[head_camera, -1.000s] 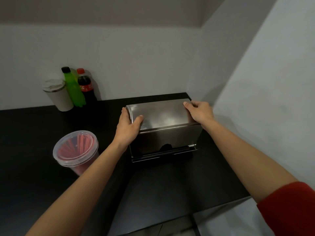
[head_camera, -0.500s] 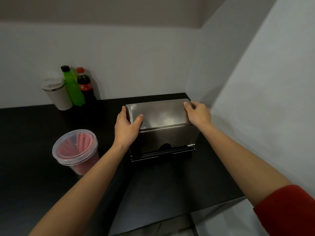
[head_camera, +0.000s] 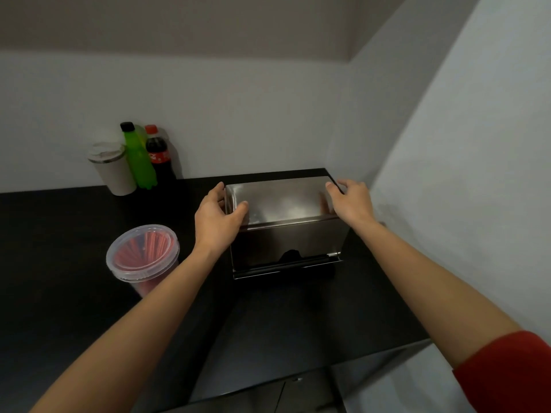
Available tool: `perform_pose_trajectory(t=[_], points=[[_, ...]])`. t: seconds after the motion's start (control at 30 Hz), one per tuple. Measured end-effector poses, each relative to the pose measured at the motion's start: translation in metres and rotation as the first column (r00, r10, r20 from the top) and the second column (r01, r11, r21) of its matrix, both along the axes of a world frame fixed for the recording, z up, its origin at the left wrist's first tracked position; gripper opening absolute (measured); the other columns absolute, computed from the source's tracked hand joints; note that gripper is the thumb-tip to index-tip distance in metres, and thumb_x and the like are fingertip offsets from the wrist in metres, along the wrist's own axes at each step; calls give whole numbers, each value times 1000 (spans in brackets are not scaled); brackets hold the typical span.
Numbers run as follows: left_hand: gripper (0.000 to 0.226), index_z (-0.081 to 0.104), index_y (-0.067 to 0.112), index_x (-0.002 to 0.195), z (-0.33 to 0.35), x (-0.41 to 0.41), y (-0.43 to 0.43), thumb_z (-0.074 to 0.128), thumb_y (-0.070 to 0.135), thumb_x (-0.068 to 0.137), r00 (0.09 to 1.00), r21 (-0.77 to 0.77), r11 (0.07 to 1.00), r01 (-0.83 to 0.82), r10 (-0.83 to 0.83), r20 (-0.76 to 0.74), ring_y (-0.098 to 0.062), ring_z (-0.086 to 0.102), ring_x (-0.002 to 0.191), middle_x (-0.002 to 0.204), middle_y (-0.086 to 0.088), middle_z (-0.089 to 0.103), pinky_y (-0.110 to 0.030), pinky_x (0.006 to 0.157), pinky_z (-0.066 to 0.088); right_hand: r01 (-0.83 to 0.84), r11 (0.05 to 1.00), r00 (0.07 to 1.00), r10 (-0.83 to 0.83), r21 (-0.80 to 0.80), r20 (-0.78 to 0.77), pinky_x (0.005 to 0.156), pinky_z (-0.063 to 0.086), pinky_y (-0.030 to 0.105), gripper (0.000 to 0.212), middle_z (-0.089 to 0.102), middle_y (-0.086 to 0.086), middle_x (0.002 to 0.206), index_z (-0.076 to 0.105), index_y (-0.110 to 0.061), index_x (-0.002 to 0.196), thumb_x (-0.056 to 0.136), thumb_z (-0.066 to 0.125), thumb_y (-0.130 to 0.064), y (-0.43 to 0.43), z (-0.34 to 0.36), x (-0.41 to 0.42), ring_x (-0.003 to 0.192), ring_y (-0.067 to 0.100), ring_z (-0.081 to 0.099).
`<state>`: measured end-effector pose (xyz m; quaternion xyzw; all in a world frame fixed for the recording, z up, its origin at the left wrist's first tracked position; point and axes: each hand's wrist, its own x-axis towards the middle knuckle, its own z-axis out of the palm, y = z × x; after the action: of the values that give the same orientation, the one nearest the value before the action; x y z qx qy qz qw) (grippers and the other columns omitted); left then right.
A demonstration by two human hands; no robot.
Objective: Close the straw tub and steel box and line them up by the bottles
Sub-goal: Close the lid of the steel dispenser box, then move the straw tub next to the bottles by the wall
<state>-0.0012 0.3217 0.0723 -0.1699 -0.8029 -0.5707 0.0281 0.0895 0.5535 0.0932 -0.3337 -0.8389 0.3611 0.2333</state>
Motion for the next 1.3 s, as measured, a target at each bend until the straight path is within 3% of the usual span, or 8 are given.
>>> perform_pose_trajectory(t=[0.1, 0.27, 0.5, 0.8, 1.03, 1.3], points=[[71, 34, 16, 143, 4, 8, -5, 68, 30, 82, 997, -13, 1000, -18, 17, -71, -17, 47, 125, 141, -5, 46, -25, 94, 41, -18, 998, 1000, 19, 55, -16, 102, 31, 32, 49, 43, 15, 136, 50, -11, 131, 91, 51, -39, -9, 4, 6, 127, 28, 41], [64, 42, 18, 138, 10, 25, -18, 69, 28, 81, 990, -16, 999, -40, 38, -139, -16, 48, 123, 137, -3, 48, -26, 94, 42, -65, 992, 995, 74, 108, -73, 88, 30, 24, 43, 46, 9, 130, 55, -15, 124, 88, 56, -39, -28, 11, 14, 118, 23, 46], [58, 46, 19, 134, 12, 51, -42, 68, 31, 81, 985, -47, 999, -17, 8, -175, -16, 48, 121, 134, -3, 49, -36, 98, 46, -185, 971, 977, 198, 151, -79, 98, 40, 38, 43, 46, 6, 131, 55, -18, 124, 87, 57, -41, -65, 15, 24, 117, 24, 48], [60, 46, 22, 133, 0, 64, -112, 72, 27, 79, 966, -134, 981, -142, 107, -237, -13, 42, 126, 136, -1, 46, -24, 97, 33, -357, 926, 924, 370, 124, -99, 99, 40, 33, 39, 47, 5, 128, 56, -17, 123, 89, 57, -35, -147, -1, 24, 120, 20, 45], [68, 43, 21, 134, -4, 51, -124, 75, 28, 75, 967, -202, 969, -142, 92, -238, -19, 39, 129, 137, -1, 44, -39, 103, 38, -393, 911, 904, 408, 128, -130, 95, 40, 29, 35, 51, 4, 121, 59, -17, 119, 88, 59, -33, -172, 0, 9, 114, 18, 48], [85, 33, 21, 142, -16, -1, -164, 76, 39, 71, 965, -302, 951, -70, -13, -261, -23, 17, 143, 152, -3, 29, -44, 112, 22, -427, 892, 884, 446, 150, -137, 90, 35, 22, 38, 51, -1, 126, 57, -20, 122, 86, 61, -34, -238, -13, -41, 119, 11, 46]])
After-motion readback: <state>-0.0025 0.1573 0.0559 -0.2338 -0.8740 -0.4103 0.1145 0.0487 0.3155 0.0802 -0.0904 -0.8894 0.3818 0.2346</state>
